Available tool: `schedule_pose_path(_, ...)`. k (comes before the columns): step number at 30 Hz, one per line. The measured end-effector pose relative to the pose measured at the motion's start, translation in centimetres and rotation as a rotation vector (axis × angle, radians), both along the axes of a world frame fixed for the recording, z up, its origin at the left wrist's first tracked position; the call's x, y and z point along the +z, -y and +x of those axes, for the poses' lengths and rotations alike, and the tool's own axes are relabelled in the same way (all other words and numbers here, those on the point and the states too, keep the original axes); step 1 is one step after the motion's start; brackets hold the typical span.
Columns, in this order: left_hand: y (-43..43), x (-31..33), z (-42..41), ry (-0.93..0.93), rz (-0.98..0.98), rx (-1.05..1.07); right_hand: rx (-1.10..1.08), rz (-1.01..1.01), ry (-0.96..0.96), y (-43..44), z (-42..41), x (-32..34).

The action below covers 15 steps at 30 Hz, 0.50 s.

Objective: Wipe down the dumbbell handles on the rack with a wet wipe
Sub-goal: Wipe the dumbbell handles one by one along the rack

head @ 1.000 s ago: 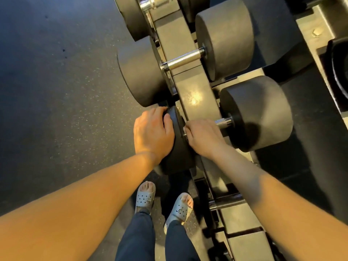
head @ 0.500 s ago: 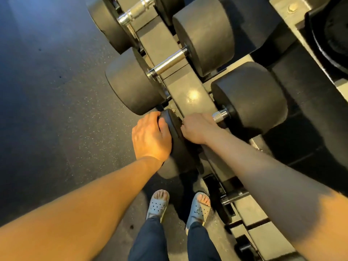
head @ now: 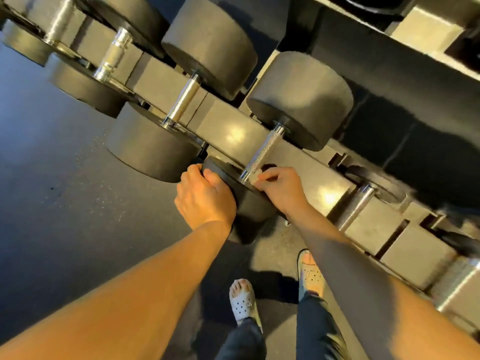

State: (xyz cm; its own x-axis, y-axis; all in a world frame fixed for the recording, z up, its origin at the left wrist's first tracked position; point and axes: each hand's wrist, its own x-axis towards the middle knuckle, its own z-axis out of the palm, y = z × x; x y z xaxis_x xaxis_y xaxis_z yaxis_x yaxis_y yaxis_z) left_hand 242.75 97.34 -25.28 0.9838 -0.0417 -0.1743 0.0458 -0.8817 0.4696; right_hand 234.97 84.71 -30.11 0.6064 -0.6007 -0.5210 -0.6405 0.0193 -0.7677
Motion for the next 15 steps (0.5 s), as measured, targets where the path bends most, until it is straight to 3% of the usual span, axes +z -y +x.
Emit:
schedule_pose_path(4, -0.1, -0.1, -0.2, 0.011, 0.017, -0.018, -0.437, 0.417, -0.045, -0.2, 1.9, 0.0)
schedule_pose_path(8, -0.1, -0.1, -0.3, 0.028, 0.012, -0.048, -0.474, 0.69, 0.02, 1.2, 3.4, -0.1)
schedule_pose_path(12, -0.1, 0.0, -0.5, 0.028, 0.022, -0.06, -0.431, 0.647, 0.001, 1.2, 2.5, 0.5)
schedule_pose_path(15, 0.0, 0.0, -0.5, 0.023, 0.023, -0.057, -0.442, 0.614, 0.113, 0.1, 0.8, 1.7)
